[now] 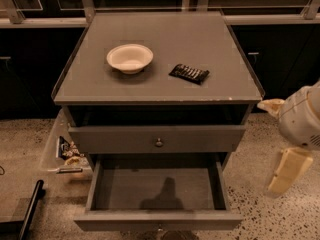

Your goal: Close middle drawer

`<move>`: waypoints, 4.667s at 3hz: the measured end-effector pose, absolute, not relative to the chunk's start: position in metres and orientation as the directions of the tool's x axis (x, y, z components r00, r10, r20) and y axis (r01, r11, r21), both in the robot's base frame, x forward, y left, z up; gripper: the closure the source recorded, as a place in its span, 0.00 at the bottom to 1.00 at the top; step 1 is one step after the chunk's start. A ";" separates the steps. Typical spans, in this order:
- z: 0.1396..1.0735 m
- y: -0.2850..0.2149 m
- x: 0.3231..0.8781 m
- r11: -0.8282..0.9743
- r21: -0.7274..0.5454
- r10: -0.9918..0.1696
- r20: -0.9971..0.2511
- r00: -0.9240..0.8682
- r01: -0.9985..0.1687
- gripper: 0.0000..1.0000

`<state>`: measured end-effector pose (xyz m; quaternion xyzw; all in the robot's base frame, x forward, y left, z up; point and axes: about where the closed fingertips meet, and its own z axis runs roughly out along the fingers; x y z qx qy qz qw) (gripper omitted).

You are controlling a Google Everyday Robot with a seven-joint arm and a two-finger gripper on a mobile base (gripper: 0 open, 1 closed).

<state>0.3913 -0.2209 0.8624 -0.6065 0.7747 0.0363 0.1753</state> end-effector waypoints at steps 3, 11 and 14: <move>0.769 -0.203 0.363 0.229 -0.105 -0.904 -0.391 -0.171 -0.968 0.00; 0.443 -0.145 0.367 0.313 0.022 -0.704 -0.666 -0.248 -0.949 1.00; 0.394 -0.144 0.367 0.298 0.025 -0.700 -0.673 -0.236 -0.954 0.82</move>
Offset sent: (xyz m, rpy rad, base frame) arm -0.0179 0.0051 -0.0410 0.0447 0.0099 0.0347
